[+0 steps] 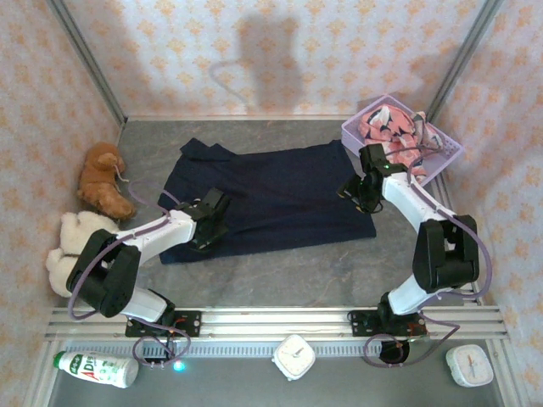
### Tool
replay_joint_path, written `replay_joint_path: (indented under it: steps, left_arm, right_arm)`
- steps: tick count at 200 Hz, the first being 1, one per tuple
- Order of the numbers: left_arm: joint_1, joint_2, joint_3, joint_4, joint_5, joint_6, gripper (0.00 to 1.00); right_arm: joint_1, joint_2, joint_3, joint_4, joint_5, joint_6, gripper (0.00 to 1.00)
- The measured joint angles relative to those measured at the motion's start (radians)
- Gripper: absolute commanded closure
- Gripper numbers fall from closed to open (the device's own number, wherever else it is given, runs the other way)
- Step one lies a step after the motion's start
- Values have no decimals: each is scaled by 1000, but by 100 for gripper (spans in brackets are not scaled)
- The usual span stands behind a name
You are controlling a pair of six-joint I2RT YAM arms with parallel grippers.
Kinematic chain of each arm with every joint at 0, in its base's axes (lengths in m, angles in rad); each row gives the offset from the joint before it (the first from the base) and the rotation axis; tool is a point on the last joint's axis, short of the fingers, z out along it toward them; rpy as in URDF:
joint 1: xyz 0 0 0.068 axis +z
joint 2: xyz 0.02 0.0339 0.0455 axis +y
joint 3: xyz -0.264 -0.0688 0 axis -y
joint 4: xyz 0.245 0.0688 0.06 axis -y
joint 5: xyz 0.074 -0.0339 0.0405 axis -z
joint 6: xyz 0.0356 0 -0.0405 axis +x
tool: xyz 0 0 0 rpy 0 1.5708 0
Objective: Fold and stack the mixed laundry pile
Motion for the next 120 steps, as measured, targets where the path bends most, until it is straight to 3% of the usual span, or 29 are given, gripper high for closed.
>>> replay_joint_path:
  steps: [14,36,84,120]
  left_arm:
    - [0,0,0,0,-4,3,100]
    - [0,2,0,0,-6,3,90]
    - [0,37,-2,1,-5,3,82]
    - [0,45,-2,5,-5,3,82]
  right_arm:
    - [0,-1,-2,0,0,0,39]
    - [0,-4,-10,0,0,0,39]
    - [0,-12,-16,0,8,0,39]
    - [0,-12,-16,0,8,0,39]
